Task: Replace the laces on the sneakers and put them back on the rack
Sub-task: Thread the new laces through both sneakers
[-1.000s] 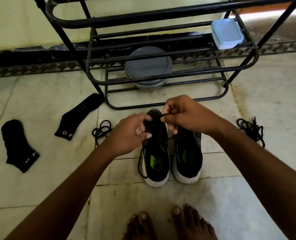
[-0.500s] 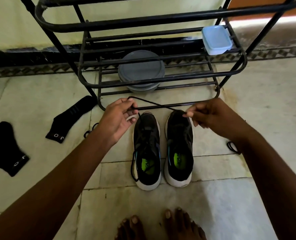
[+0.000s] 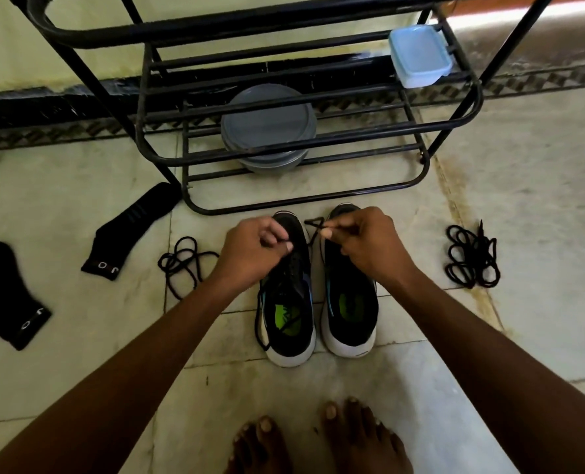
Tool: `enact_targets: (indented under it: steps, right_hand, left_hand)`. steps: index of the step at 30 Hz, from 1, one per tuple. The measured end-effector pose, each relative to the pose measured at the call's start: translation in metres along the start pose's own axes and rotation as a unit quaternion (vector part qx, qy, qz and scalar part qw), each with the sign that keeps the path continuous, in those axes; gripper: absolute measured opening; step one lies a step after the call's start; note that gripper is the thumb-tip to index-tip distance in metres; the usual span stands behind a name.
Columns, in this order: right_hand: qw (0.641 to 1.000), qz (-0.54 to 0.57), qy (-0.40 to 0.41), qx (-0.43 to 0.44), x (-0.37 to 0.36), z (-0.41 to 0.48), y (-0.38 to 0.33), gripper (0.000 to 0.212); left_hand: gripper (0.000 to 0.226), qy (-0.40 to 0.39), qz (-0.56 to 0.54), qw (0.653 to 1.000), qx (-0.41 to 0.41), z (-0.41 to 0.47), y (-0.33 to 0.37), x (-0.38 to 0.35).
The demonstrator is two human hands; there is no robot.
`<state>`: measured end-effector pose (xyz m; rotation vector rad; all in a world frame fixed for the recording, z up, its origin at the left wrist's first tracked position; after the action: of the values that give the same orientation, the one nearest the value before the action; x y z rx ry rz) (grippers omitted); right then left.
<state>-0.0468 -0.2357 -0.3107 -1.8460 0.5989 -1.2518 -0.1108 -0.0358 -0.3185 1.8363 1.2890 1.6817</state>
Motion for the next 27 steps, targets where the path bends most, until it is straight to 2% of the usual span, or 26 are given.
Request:
enact_targets:
  steps: [2, 4, 14, 19, 23, 27]
  right_hand:
    - [0.997, 0.061, 0.009, -0.046, -0.010, 0.004, -0.001, 0.007]
    - [0.993, 0.095, 0.003, -0.071, -0.019, 0.007, -0.002, 0.009]
    - [0.967, 0.200, -0.058, -0.146, -0.036, 0.009, 0.002, 0.019]
    - [0.974, 0.141, -0.078, -0.157, -0.039, 0.011, 0.002, 0.008]
    - [0.976, 0.131, -0.062, -0.164, -0.039, 0.012, -0.003, 0.012]
    - [0.991, 0.047, -0.040, -0.116, -0.048, 0.014, -0.002, 0.016]
  left_hand:
    - [0.008, -0.035, 0.055, 0.998, -0.025, -0.008, -0.008, -0.005]
    - [0.010, -0.022, 0.071, 0.997, -0.037, -0.011, -0.015, -0.008]
    - [0.017, -0.033, -0.004, 0.999, 0.006, -0.003, -0.034, -0.020]
    - [0.031, -0.006, -0.048, 0.999, 0.019, 0.001, -0.040, -0.030]
    - [0.016, -0.008, -0.083, 0.996, 0.021, -0.002, -0.041, -0.031]
    - [0.015, -0.003, -0.120, 0.993, 0.022, -0.007, -0.039, -0.030]
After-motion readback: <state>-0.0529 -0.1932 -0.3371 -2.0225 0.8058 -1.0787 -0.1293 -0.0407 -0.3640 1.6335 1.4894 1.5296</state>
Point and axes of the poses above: each hand's wrist, its own z-axis towards the middle knuckle, its own x-axis out of the back of the hand, y = z × x, the point moved 1 cm from there along z, towards the middle knuckle, and after that the axes turned 2 degrees about -z, right-handed, at the moved point
